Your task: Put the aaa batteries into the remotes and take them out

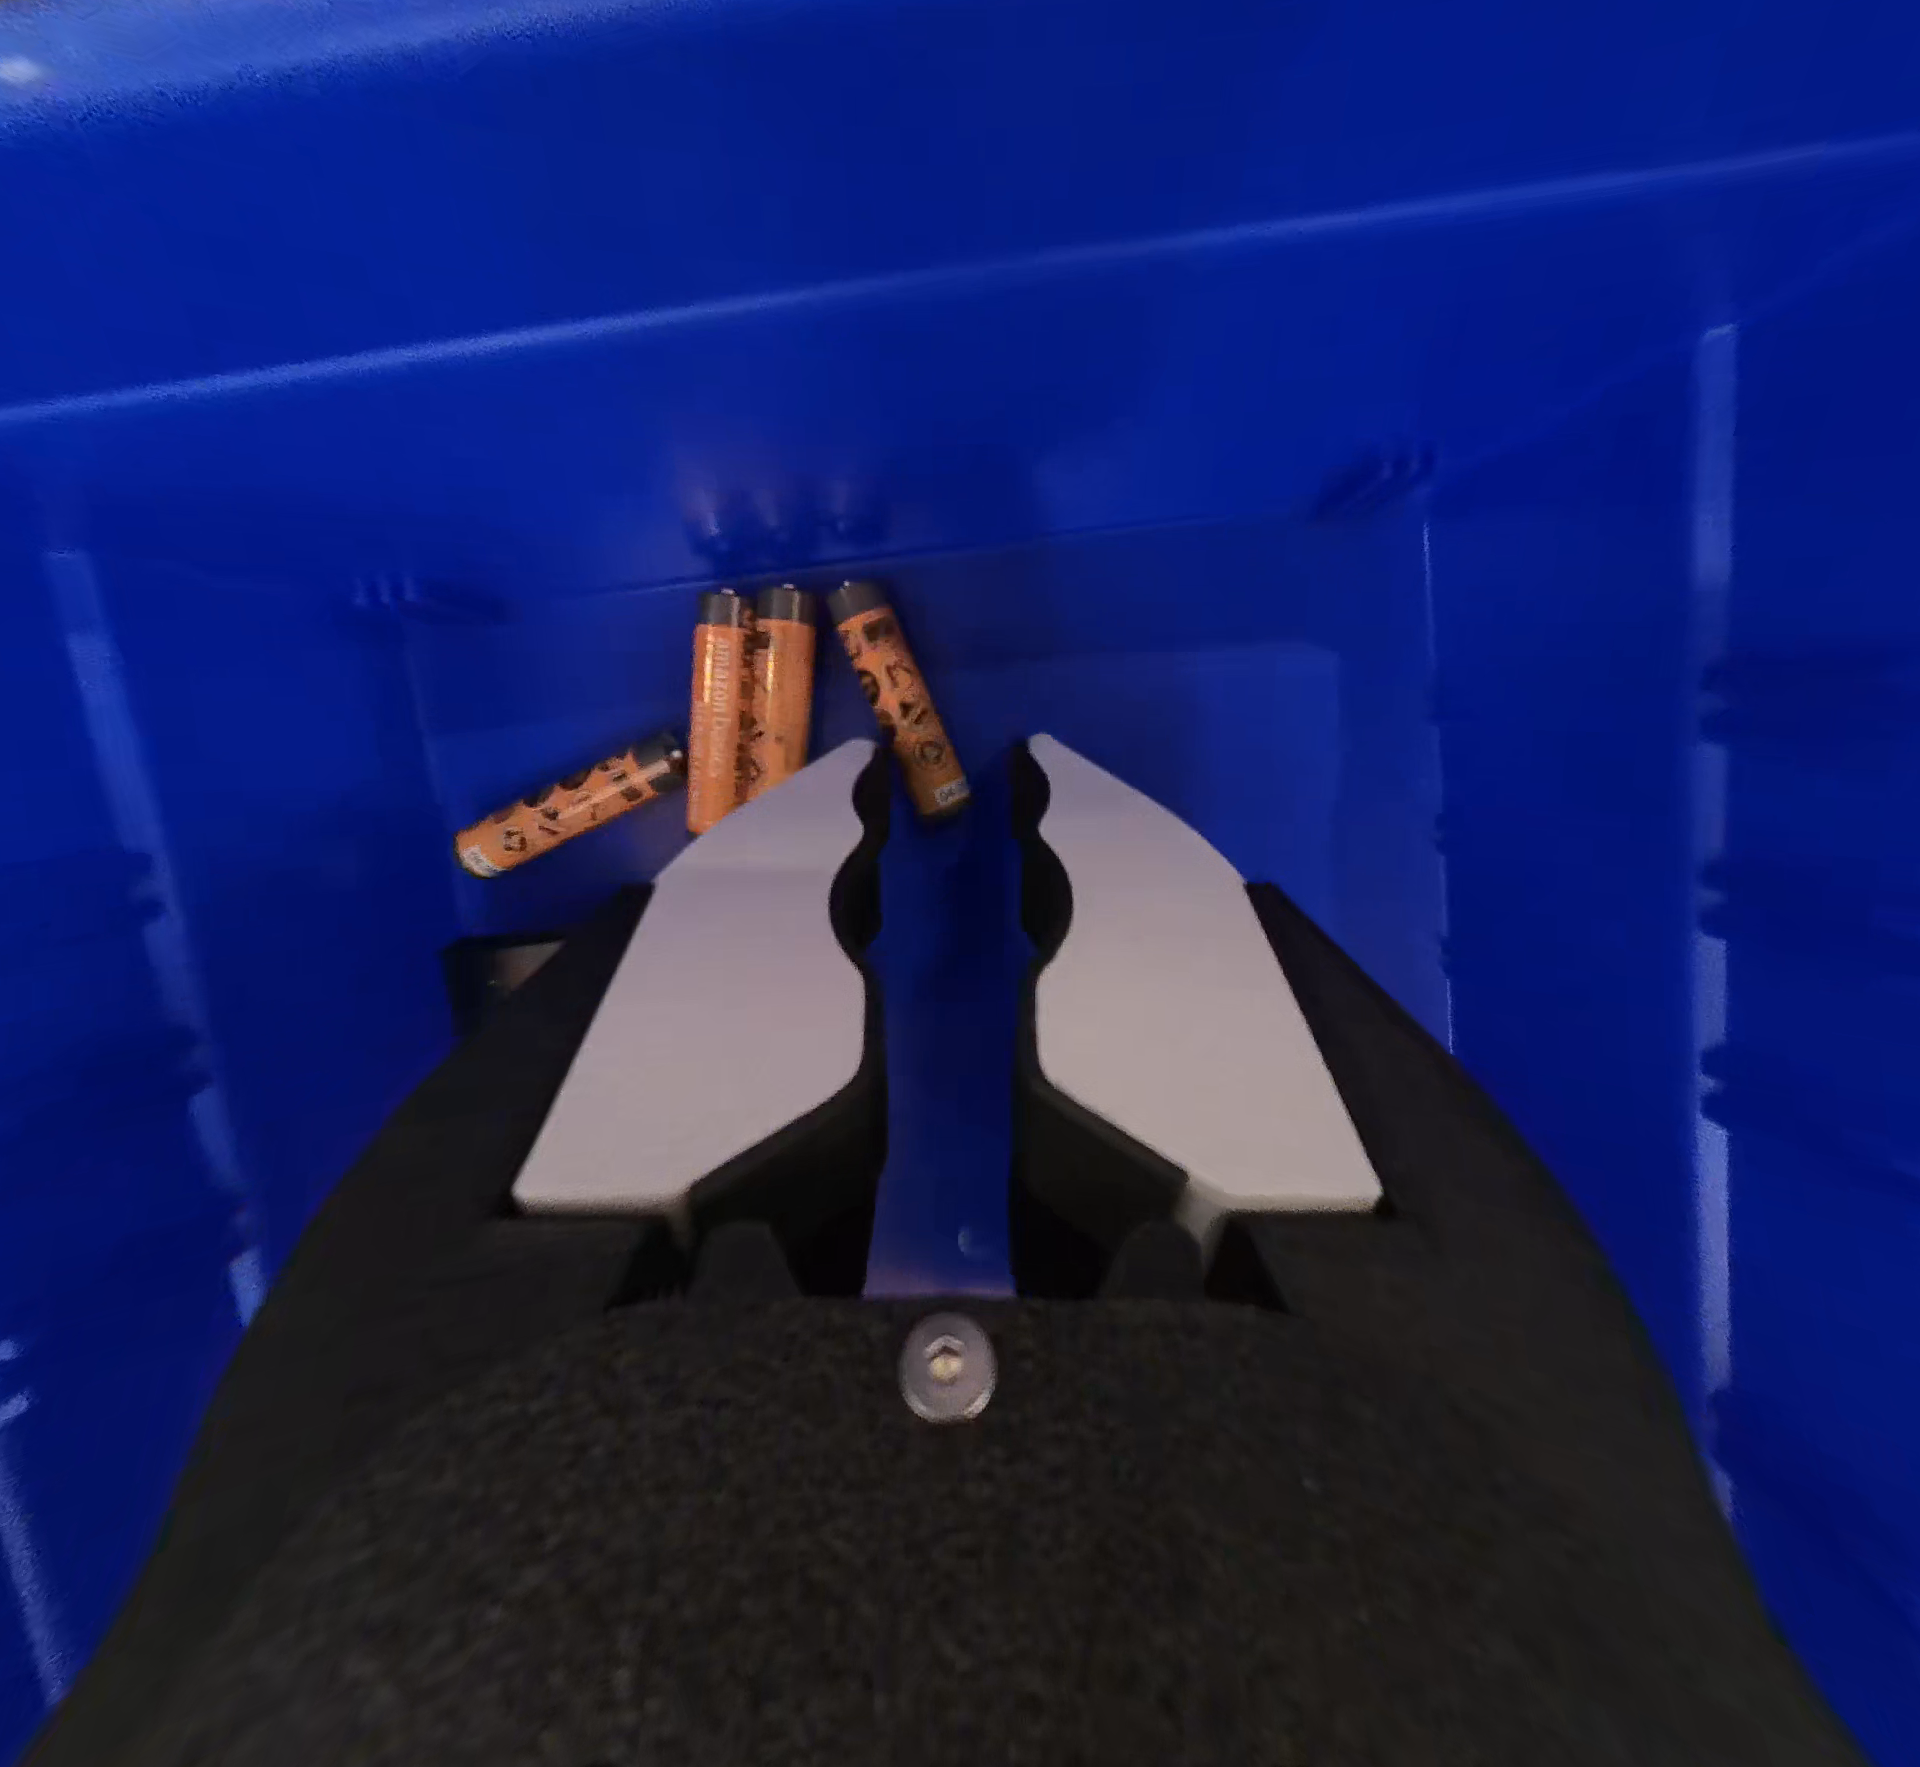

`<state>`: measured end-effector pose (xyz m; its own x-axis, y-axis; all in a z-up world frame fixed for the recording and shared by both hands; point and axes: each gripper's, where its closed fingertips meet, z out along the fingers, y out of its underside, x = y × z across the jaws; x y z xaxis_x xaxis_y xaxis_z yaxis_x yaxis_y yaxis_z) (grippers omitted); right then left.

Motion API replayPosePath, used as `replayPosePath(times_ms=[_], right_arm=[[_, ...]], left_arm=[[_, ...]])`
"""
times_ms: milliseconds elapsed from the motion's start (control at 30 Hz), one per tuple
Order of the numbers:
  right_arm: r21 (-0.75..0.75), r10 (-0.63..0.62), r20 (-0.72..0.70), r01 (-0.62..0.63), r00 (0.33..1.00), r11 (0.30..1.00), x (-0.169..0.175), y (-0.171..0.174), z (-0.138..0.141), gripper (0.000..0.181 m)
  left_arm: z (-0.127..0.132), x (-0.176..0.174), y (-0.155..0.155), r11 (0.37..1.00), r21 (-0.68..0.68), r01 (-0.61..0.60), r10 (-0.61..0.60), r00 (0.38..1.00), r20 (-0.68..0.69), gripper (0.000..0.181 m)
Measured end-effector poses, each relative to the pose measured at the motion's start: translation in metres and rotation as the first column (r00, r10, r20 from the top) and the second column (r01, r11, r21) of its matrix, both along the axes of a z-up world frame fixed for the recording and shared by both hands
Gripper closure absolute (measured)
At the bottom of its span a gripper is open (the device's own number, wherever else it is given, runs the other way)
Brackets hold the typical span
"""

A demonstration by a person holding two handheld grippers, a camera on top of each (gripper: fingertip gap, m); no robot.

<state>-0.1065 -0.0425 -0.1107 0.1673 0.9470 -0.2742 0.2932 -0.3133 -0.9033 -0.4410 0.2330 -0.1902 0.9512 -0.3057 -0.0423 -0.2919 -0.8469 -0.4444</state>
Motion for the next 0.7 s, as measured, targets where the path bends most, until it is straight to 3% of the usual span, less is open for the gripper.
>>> replayPosePath(times_ms=[400,533,633,700], right_arm=[[-0.038,-0.009,-0.015,0.008,1.000,0.999,0.008,0.000,0.002,0.133],[-0.029,-0.050,-0.012,0.050,0.999,0.998,0.011,0.007,0.003,0.133],[-0.025,-0.071,0.006,0.071,0.997,0.997,0.014,0.011,-0.002,0.133],[-0.023,-0.081,0.001,0.081,0.997,0.996,0.014,0.013,-0.002,0.134]], left_arm=[[0.006,0.003,-0.002,1.000,-0.017,0.009,-0.009,0.999,-0.034,0.171],[0.059,0.020,-0.029,0.990,0.137,0.030,-0.042,0.995,0.091,0.171],[0.127,0.079,-0.063,0.943,0.307,0.130,-0.210,0.947,0.243,0.171],[0.150,0.133,-0.088,0.907,0.343,0.243,-0.348,0.891,0.290,0.171]])
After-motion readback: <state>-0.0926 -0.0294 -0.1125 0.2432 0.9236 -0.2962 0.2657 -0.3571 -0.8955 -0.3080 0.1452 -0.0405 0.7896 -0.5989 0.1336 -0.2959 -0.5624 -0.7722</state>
